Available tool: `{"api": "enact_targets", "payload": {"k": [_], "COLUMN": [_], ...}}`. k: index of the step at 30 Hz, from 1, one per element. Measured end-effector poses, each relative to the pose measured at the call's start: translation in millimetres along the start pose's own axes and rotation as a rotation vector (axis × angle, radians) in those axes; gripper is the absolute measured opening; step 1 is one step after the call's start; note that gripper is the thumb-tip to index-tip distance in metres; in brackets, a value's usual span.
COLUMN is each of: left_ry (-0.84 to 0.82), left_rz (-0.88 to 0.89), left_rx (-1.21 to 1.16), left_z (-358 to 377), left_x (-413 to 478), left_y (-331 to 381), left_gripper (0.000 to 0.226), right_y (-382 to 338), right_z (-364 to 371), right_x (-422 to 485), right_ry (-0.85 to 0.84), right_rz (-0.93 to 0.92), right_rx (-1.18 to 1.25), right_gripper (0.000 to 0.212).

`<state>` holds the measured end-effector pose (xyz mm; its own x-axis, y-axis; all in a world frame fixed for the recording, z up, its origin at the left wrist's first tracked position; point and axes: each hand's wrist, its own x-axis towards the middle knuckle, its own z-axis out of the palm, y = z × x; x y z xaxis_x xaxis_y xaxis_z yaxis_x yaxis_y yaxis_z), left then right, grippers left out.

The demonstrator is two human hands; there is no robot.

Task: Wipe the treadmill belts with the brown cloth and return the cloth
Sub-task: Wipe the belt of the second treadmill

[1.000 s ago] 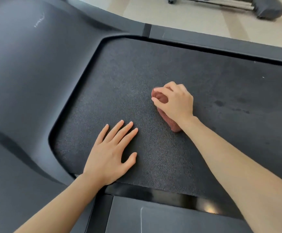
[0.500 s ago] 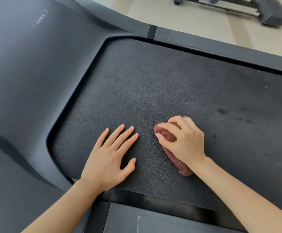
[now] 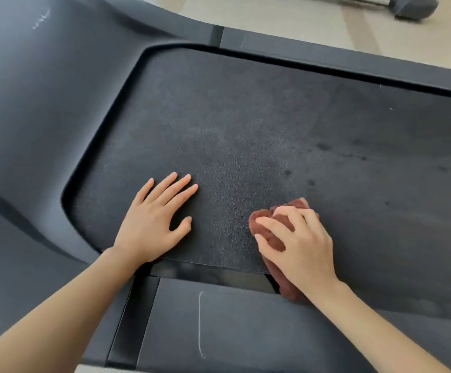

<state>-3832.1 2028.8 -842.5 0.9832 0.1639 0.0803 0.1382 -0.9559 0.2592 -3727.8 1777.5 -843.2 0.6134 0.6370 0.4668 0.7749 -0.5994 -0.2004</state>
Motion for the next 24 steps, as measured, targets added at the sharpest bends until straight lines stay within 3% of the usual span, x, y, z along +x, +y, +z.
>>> {"api": "enact_targets", "payload": {"k": [2, 5, 7, 10, 14, 18, 24], "left_ry": [0.001, 0.016, 0.010, -0.004, -0.006, -0.025, -0.066], "left_rz": [-0.004, -0.007, 0.003, 0.007, -0.001, 0.001, -0.012], "left_rx": [-0.006, -0.020, -0.028, -0.016, 0.005, 0.000, 0.059], "left_z": [-1, 0, 1, -2, -1, -3, -2], "left_x": [1, -1, 0, 1, 0, 1, 5], "left_y": [2, 0, -1, 2, 2, 5, 17], "left_gripper": [0.060, 0.058, 0.058, 0.058, 0.059, 0.062, 0.069], "right_y": [11, 37, 60, 70, 49, 41, 58], "right_z": [8, 34, 51, 53, 18, -21, -1], "right_x": [21, 86, 127, 159, 83, -21, 26], "right_ry": [0.037, 0.069, 0.025, -0.085, -0.069, 0.016, 0.062], "right_rz": [-0.001, 0.199, 0.311, 0.324, 0.288, 0.126, 0.167], "right_rx": [-0.060, -0.127, -0.167, -0.177, -0.112, -0.061, -0.106], "right_gripper": [0.016, 0.022, 0.026, 0.031, 0.027, 0.022, 0.019]}}
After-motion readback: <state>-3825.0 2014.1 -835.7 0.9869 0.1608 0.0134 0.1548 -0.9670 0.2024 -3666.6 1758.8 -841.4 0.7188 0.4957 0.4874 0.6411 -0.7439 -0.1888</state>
